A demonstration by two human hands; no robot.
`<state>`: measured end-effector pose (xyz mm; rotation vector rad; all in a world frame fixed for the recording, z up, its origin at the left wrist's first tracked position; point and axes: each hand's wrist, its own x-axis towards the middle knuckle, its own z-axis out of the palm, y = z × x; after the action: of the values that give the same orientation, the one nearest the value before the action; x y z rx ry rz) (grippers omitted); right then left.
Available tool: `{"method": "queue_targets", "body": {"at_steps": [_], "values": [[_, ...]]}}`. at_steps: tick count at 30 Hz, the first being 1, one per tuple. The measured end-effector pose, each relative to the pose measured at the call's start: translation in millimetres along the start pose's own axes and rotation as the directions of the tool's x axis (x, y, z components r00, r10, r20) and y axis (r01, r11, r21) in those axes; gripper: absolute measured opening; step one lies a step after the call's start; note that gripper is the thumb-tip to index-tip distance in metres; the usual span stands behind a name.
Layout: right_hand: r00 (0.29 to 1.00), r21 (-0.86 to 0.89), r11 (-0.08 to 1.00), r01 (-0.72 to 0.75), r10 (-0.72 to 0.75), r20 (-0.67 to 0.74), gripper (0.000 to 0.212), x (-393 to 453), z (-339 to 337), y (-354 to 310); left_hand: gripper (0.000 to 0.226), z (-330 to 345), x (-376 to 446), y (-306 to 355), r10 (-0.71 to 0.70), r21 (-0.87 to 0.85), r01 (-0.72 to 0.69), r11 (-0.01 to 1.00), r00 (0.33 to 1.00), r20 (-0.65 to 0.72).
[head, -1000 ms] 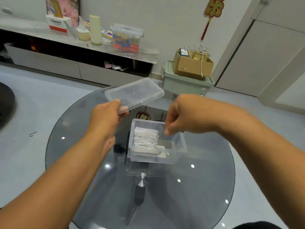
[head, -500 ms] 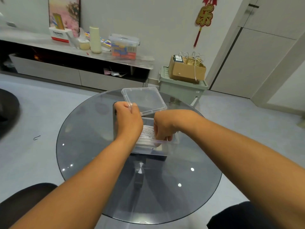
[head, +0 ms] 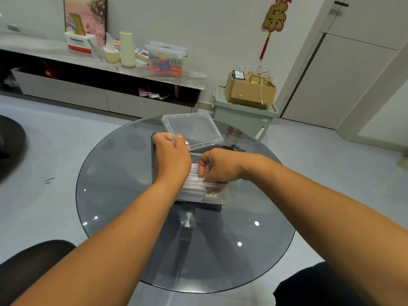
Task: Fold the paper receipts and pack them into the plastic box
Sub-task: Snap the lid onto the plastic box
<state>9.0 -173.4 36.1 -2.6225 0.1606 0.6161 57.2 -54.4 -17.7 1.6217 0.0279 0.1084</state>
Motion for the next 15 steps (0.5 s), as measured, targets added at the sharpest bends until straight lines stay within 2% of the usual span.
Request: {"method": "queue_targets", "body": {"at_steps": [3,5,8,10,13,15], "values": [[0.996,0.176,0.983,-0.048,0.06,-0.062,0.011,-11.0,-12.9,3.7,0.02,-5.0,1.6,8.6,-0.05,-0.002,0.05,0.999,0.999,0.018],[0.976,0.293,0.952,-0.088,0.142,-0.167,0.011,-19.1,-29.9,9.6,0.028,-13.0,5.1,15.4,-0.086,0.034,0.083,0.996,0.994,0.074],[0.885,0.461,0.881,-0.106,0.295,-0.36,0.015,-32.0,-54.5,20.9,0.028,-28.6,10.8,26.7,-0.127,0.06,0.118,0.991,0.976,0.176],[0.836,0.581,0.811,-0.06,0.359,-0.415,0.024,-39.0,-61.3,28.3,0.022,-36.2,14.3,33.1,-0.145,0.065,0.133,0.989,0.956,0.255],[0.838,0.604,0.797,-0.024,0.346,-0.422,0.042,-42.0,-53.0,31.9,0.018,-43.8,18.8,37.3,-0.204,0.113,0.174,0.978,0.906,0.372],[0.825,0.554,0.832,-0.02,0.327,-0.461,0.04,-42.7,-40.4,33.1,0.018,-50.1,17.0,36.4,-0.253,0.165,0.201,0.966,0.867,0.429]]}}
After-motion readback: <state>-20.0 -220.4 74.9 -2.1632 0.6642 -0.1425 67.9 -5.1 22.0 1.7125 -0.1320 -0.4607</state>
